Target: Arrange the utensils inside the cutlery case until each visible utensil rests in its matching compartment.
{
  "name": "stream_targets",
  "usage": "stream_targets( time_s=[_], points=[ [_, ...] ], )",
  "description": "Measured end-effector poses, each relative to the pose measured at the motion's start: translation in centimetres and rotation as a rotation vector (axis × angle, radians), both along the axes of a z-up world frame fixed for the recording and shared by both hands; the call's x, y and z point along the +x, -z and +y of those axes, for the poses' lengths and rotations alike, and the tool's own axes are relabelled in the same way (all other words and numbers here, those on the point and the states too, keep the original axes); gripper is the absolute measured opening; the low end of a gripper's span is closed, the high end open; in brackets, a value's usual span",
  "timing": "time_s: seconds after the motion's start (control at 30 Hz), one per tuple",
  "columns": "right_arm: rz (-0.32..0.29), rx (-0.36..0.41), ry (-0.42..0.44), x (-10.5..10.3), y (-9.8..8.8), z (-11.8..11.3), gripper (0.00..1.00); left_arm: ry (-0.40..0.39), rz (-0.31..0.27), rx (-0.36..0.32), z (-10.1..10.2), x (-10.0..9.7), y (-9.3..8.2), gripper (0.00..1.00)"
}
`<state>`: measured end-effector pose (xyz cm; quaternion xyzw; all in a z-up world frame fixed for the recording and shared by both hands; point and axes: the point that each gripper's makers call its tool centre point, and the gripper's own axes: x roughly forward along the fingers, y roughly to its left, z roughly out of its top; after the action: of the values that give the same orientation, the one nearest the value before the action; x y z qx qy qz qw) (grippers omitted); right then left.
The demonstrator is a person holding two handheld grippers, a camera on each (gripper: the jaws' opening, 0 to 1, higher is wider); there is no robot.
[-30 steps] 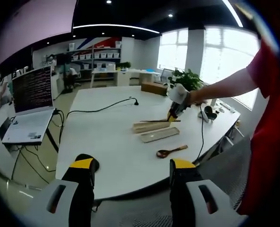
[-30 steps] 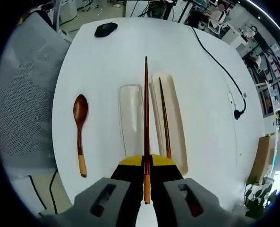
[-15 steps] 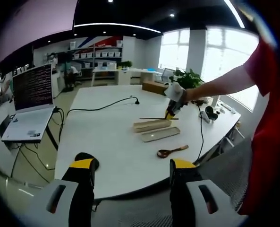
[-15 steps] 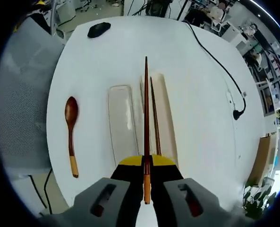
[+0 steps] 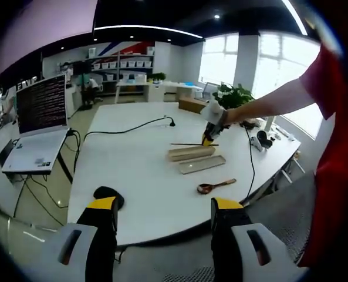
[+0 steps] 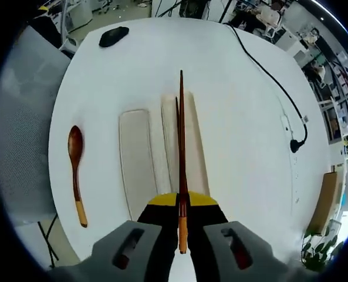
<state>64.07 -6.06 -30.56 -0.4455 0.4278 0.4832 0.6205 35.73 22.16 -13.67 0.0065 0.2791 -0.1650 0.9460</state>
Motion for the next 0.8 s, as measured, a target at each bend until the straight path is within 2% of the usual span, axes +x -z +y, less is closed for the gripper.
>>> stream_targets(
  time_s=[0.17,0.43,0.8],
  points=[
    [0.004,-0.023,-0.012,0.8,1.2,-0.1,0.0,-0.003,-0.007,0.014,0.1,0.4,-0.2,0.66],
    [0.001,-0.051,-0.046,1.8,1.7,0.0,0.0,-0.012,-0.004,0.031,0.4,0.4,-0.1,0.66],
    [0.024,-0.092,-0.052,1.8,2.9,-0.6,0.01,-0.031,-0.011,0.044,1.0,0.3,-0.4,0.67]
  ],
)
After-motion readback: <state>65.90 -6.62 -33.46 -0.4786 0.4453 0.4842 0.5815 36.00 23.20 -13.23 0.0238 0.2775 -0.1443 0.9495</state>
